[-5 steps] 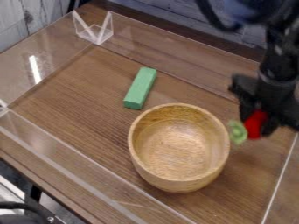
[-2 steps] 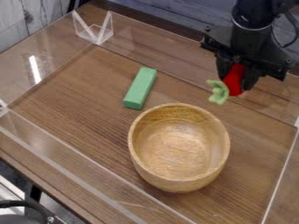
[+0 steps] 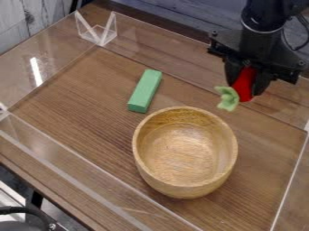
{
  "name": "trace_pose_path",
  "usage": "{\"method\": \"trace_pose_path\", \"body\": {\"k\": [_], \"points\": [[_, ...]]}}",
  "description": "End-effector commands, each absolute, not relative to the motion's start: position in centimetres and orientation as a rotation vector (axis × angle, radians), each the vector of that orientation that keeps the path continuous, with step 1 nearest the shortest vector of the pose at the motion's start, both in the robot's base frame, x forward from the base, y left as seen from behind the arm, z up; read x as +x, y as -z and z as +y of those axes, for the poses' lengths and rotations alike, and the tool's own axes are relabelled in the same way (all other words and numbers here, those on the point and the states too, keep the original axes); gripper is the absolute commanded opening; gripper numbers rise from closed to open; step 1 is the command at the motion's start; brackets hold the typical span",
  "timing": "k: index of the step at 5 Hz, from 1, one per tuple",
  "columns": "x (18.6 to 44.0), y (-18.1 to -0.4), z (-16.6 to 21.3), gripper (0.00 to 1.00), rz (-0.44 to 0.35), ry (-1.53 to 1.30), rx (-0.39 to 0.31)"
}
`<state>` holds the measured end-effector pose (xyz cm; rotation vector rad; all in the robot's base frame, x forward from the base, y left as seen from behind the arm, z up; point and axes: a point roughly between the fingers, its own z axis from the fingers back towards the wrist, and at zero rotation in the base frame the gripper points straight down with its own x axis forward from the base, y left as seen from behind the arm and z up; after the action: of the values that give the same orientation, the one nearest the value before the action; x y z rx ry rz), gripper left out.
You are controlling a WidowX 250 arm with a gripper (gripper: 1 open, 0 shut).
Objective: Move the red fruit to the left
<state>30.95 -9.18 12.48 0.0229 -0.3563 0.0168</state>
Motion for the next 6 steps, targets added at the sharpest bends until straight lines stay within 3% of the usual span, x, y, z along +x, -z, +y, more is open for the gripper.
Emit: {"method": "trace_pose_path", "body": {"k": [1,6], "points": [[30.8,-14.5,-9.7,0.0,-0.407,-0.033,-0.006],[30.0,-15.1,-11.1,0.0,-0.393,-0.066,-0.049]]}}
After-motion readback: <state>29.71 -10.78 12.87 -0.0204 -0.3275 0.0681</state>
